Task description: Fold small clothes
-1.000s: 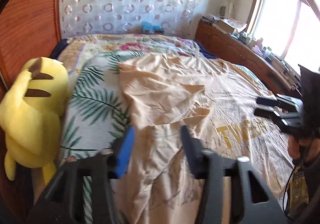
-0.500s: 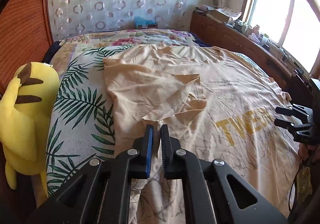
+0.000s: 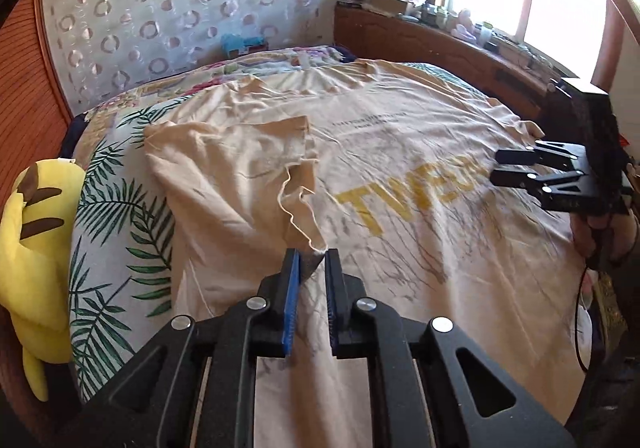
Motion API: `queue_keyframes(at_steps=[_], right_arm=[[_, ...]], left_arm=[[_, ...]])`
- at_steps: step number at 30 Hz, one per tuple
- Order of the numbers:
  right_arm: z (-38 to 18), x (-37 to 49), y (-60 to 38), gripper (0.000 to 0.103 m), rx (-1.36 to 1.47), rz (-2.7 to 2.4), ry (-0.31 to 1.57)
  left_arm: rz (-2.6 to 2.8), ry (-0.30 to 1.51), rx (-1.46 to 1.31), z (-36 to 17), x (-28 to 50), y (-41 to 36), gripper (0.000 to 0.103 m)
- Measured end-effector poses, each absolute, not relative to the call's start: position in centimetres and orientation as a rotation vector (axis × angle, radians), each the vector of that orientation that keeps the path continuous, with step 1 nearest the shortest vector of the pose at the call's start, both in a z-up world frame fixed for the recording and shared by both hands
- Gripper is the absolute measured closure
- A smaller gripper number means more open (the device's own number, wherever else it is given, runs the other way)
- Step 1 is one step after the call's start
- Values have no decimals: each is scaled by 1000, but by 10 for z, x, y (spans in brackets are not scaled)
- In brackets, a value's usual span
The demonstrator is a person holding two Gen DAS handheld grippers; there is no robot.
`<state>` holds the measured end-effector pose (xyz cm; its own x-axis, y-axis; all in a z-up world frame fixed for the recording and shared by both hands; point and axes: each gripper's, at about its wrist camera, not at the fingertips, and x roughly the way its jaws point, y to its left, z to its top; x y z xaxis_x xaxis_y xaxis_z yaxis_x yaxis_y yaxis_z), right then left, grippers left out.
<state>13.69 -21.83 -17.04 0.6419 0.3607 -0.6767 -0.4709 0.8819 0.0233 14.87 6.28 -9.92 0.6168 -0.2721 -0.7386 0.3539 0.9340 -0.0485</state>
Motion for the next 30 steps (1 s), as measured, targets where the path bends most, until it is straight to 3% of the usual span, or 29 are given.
queue_keyframes(at_steps=[2,6,9,19,30], right_arm=[[-169,140,-215,51,-156,476,739],[-169,150,-211,51,-171,477,742],[-169,151,-208,51,-178,474,742],[-171,154,-207,51,-181,475,746],[-157,150,-233,51,-136,428,698]], left_arm=[[-374,827,90,-98,144,63,84],[-353,804,104,-91,140,65,41],[-321,797,105,-92,143,69,30],[-181,824,2,-100,174,94,28],[-272,803,48,-100,181,30,27]])
